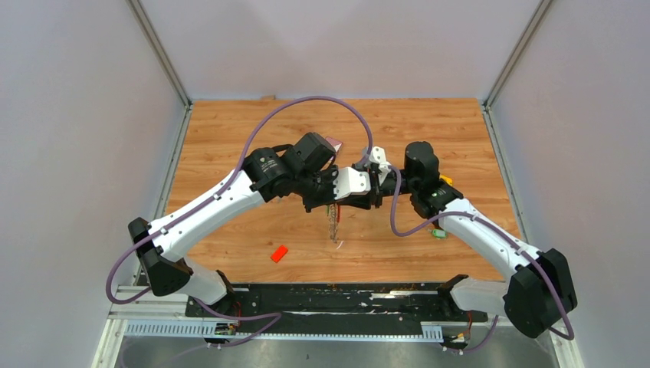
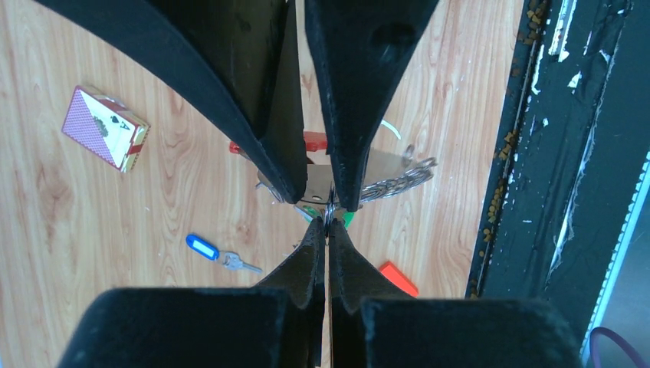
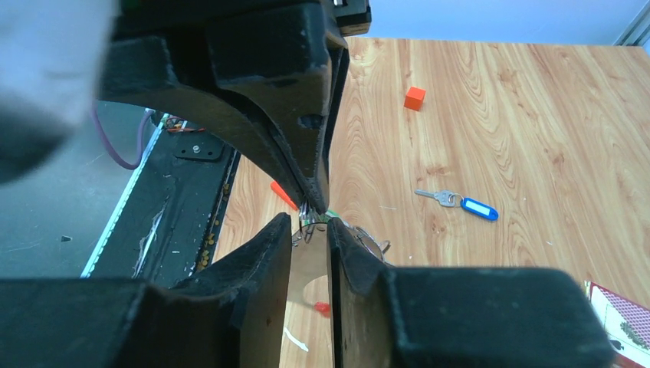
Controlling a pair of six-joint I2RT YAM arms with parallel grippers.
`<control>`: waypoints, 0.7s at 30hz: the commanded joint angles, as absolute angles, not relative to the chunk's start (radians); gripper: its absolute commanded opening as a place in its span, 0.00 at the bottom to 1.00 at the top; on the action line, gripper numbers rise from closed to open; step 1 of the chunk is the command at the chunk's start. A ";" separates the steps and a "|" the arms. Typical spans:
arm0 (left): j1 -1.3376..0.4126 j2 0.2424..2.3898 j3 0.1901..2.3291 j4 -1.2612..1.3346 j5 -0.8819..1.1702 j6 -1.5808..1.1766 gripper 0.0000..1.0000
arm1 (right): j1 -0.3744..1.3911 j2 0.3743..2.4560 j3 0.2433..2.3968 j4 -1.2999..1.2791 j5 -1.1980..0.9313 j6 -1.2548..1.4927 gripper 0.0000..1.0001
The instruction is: Put the keys on the keyring
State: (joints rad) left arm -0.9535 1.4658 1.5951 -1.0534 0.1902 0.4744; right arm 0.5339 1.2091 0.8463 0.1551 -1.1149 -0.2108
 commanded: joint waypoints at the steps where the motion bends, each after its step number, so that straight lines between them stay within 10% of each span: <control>1: -0.951 1.454 1.597 -1.014 0.226 0.456 0.00 | 0.546 1.222 0.891 0.163 -1.104 -0.221 0.24; 21: -0.950 1.456 1.589 -0.986 0.229 0.435 0.00 | 0.565 1.235 0.882 0.166 -1.098 -0.219 0.16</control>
State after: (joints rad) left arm -0.9524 1.4658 1.5902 -1.0523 0.2008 0.4717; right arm 0.5495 1.2243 0.8520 0.1509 -1.1046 -0.2104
